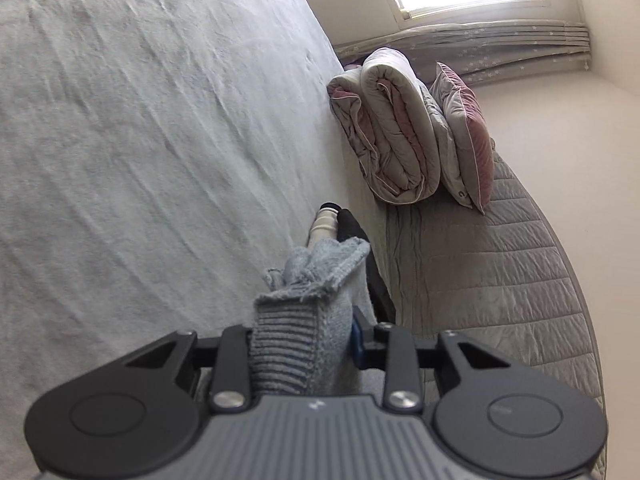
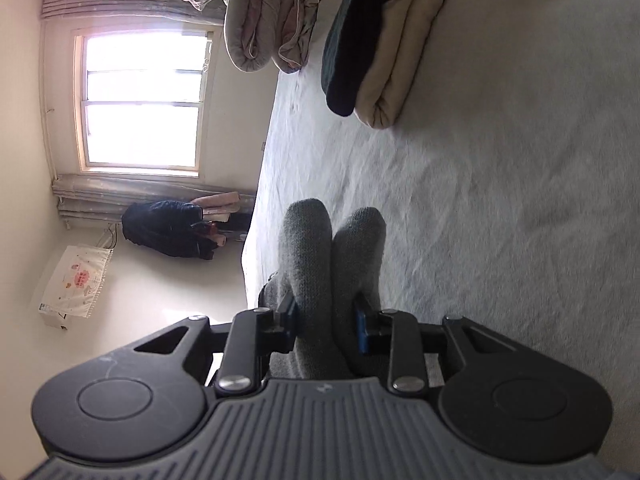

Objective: Fold clothes
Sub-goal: 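Lift the folded grey sweater with both tools and carry it toward the clothes stack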

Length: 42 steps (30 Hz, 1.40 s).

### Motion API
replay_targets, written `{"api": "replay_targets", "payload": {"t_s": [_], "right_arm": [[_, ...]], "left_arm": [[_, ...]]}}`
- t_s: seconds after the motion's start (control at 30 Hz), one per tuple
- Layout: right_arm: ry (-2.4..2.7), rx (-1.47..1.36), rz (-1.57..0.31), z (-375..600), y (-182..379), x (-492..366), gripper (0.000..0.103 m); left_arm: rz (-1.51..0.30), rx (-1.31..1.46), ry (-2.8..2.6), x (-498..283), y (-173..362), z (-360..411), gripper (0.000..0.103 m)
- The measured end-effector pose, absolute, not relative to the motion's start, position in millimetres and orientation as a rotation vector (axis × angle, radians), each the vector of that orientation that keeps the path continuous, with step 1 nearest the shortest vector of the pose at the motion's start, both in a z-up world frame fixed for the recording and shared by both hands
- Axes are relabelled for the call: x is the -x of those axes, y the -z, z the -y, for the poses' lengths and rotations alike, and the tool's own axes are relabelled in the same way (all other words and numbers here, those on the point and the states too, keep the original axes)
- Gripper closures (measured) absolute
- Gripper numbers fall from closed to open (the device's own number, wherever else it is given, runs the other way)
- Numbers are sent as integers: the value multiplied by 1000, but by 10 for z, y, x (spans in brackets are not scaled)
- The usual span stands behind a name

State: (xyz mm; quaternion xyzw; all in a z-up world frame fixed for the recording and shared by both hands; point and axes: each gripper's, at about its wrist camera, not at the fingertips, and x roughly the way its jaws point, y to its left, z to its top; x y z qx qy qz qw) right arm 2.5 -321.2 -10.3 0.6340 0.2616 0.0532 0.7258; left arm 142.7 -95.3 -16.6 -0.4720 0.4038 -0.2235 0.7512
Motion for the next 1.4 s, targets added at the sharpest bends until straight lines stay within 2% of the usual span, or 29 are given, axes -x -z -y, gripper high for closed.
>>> {"api": "replay_targets", "payload": {"t_s": [0.53, 0.77, 1.0, 1.07, 1.1, 1.13, 1.2, 1.4], "right_arm": [[-120, -1208, -473, 4492, -161, -1436, 71], [-112, -1192, -436, 4977, 75, -1945, 71], [-70, -1200, -424, 5309, 557, -2166, 71], [-44, -1194, -427, 5338, 730, -2195, 67], [-37, -1193, -420, 5331, 799, -2188, 61], [-30, -1191, -412, 5317, 852, -2175, 47], [-21, -1150, -395, 5277, 860, -2130, 36], [48, -872, -266, 5095, 442, -1968, 36]], "left_arm": [[-805, 1102, 506, -2594, -186, 2360, 72], [-803, 1121, 513, -3048, -83, 2836, 72], [-812, 1097, 456, -3181, 303, 3048, 71], [-803, 1075, 427, -3168, 421, 3065, 66], [-798, 1064, 415, -3161, 474, 3070, 64], [-786, 1049, 413, -3151, 488, 3054, 60], [-742, 1005, 406, -3136, 436, 3001, 57], [-545, 768, 466, -3165, 5, 2999, 52]]}}
